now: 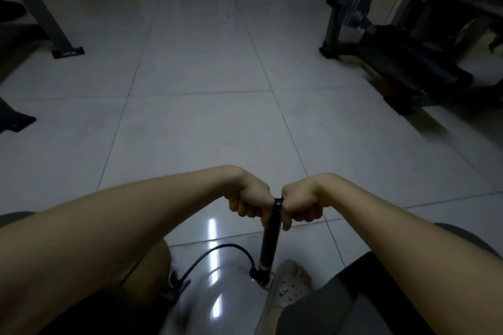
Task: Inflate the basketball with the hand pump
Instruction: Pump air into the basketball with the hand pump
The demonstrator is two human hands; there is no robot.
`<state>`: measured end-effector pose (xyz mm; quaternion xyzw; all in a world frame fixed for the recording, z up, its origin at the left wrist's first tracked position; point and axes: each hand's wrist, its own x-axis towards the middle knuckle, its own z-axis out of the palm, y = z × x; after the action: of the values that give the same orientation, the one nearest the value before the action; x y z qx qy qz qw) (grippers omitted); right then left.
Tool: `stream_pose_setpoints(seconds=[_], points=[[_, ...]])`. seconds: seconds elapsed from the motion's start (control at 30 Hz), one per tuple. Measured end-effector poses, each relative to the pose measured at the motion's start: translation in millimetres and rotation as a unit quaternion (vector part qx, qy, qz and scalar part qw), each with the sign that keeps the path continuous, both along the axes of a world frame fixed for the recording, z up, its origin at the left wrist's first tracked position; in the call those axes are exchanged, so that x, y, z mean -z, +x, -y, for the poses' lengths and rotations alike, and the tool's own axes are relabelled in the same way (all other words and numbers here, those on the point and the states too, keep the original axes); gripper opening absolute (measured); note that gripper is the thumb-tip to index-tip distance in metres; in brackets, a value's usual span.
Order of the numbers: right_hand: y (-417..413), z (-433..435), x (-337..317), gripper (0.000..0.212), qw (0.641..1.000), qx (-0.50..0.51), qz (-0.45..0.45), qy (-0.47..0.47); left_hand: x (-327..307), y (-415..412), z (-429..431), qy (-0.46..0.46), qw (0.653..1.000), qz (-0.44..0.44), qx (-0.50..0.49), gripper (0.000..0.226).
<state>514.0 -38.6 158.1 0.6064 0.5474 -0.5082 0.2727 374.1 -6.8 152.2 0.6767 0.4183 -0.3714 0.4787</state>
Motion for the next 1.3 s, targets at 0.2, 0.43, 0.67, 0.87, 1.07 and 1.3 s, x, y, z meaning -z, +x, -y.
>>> stream_pose_setpoints(seconds=[0.2, 0.43, 0.67, 0.87, 1.07, 1.3], points=[[9, -26, -124, 0.027, 0.999, 0.003, -0.006, 0.047, -117, 0, -34, 0.024, 0.999, 0.036, -0.002, 0.045], [9, -17, -87, 0.02, 0.999, 0.023, -0.001, 0.043, -77, 4, -33, 0.025, 0.999, 0.038, 0.019, 0.044], [11, -12, 2, 0.012, 0.999, 0.046, -0.009, 0.018, 7, 10, -28, -0.003, 0.999, 0.038, 0.018, 0.034], [10, -9, 55, 0.012, 1.0, 0.03, -0.002, -0.006, 61, 9, -17, 0.001, 0.999, 0.036, -0.005, 0.031], [7, 4, 49, 0.004, 0.999, 0.03, 0.002, -0.011, 49, 9, -4, -0.018, 1.0, 0.012, 0.004, 0.027], [7, -16, -68, 0.02, 1.0, 0.014, -0.006, 0.027, -62, 3, -25, -0.001, 1.0, 0.018, -0.006, 0.039]])
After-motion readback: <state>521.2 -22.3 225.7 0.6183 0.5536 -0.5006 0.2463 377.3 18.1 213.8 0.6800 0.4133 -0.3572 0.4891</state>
